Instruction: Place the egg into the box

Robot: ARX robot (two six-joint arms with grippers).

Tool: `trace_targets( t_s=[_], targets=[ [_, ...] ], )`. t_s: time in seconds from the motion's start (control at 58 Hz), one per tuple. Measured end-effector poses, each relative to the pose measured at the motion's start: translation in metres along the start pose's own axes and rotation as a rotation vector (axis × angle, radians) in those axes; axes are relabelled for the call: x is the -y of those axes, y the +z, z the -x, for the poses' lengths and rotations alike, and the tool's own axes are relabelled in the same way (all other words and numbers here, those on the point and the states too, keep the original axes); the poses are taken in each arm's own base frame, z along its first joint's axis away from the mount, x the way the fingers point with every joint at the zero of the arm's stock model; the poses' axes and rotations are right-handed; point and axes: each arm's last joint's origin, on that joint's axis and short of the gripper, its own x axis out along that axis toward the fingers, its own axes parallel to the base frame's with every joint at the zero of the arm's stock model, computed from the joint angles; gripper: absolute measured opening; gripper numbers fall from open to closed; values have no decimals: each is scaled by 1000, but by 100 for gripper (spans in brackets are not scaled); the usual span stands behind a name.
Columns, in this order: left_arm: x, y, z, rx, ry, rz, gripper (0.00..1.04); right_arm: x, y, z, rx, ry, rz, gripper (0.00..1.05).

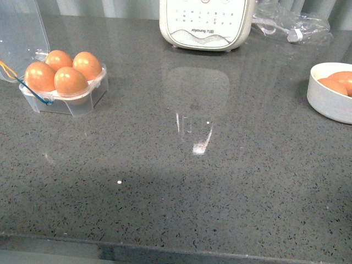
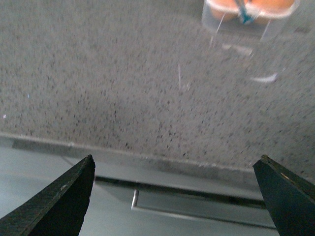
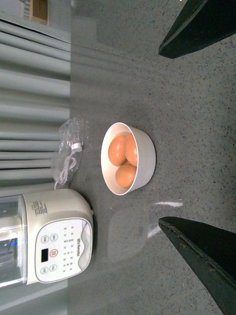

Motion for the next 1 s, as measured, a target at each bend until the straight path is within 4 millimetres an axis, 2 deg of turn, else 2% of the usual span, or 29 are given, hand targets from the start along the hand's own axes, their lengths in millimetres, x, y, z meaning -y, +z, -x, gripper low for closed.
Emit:
trace_targets(
  t_s=[0.172, 0.293, 0.414, 0.569, 0.862, 1.0],
  targets=[
    [-6, 36, 2, 155, -7, 51, 98, 0, 0, 0, 0, 0, 0, 97],
    [-12, 55, -11, 212, -3, 71, 98, 0, 0, 0, 0, 0, 0, 97],
    [-24, 92, -45, 286, 4, 89, 98, 0, 0, 0, 0, 0, 0, 97],
    [-37, 121, -87, 292, 35, 80, 98, 0, 0, 0, 0, 0, 0, 97],
    [-57, 151, -169, 164, 78, 73, 98, 0, 0, 0, 0, 0, 0, 97],
    [-63, 160, -199, 141, 105, 66, 98, 0, 0, 0, 0, 0, 0, 97]
  ],
)
